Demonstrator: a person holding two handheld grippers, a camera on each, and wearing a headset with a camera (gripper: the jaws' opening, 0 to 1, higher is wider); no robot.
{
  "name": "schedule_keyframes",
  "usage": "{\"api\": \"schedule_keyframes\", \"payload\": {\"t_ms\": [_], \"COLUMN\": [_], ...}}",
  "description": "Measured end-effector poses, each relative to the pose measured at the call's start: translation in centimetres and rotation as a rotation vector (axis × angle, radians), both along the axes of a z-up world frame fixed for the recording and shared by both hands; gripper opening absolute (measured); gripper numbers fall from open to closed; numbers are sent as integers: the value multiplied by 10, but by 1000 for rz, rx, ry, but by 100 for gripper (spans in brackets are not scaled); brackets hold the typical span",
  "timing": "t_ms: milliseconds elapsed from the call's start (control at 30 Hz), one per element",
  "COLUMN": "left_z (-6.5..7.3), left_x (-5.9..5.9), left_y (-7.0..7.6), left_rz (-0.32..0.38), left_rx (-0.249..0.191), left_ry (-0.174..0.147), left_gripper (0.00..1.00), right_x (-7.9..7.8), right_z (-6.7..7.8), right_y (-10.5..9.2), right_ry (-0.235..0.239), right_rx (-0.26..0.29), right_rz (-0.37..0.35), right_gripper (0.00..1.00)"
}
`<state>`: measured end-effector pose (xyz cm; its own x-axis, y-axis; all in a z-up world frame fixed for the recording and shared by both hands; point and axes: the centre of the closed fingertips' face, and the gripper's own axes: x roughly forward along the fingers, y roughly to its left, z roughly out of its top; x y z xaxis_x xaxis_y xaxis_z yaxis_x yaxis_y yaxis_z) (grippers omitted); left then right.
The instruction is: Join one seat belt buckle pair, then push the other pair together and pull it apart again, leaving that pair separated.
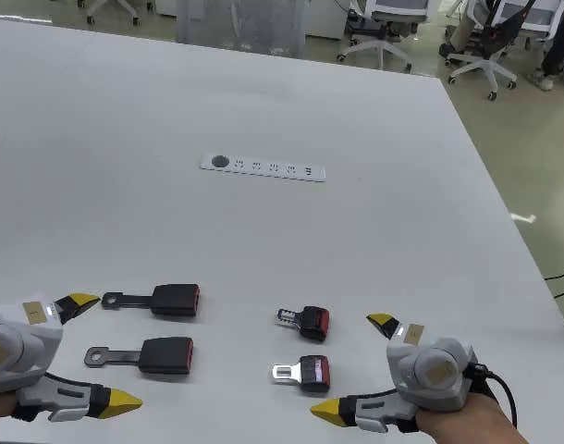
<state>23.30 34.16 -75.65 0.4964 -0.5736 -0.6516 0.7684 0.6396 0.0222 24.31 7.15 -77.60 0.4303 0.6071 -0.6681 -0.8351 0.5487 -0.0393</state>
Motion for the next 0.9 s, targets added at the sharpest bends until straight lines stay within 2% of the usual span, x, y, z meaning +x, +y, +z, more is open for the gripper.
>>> {"api": "schedule_keyframes", "payload": {"t_ms": [167, 433, 500, 567, 667, 767, 900], "left_z": [-2, -1, -2, -3, -8, -16, -20], "left_x": [1, 1, 1, 1, 1, -4, -5], "left_y": [0, -5, -7, -7, -8, -14, -17], "left_rz": [4, -10, -10, -11, -4, -28, -46], "left_rx": [11, 24, 24, 27, 26, 35, 45], "left_ry": [5, 10, 12, 16, 26, 42, 48], "left_gripper": [100, 100, 100, 100, 100, 100, 100], "right_x": [-2, 2, 1, 2, 6, 9, 12], "right_z": [3, -6, -9, -10, -12, -19, -19], "right_y": [4, -1, -1, 2, 4, 3, 0], "right_ry": [-4, 12, -6, -6, -1, 6, 6], "right_rx": [19, 7, -48, -50, -35, -47, -53], "right_rz": [4, 13, 64, 75, 78, 95, 97], "right_gripper": [100, 100, 100, 100, 100, 100, 100]}}
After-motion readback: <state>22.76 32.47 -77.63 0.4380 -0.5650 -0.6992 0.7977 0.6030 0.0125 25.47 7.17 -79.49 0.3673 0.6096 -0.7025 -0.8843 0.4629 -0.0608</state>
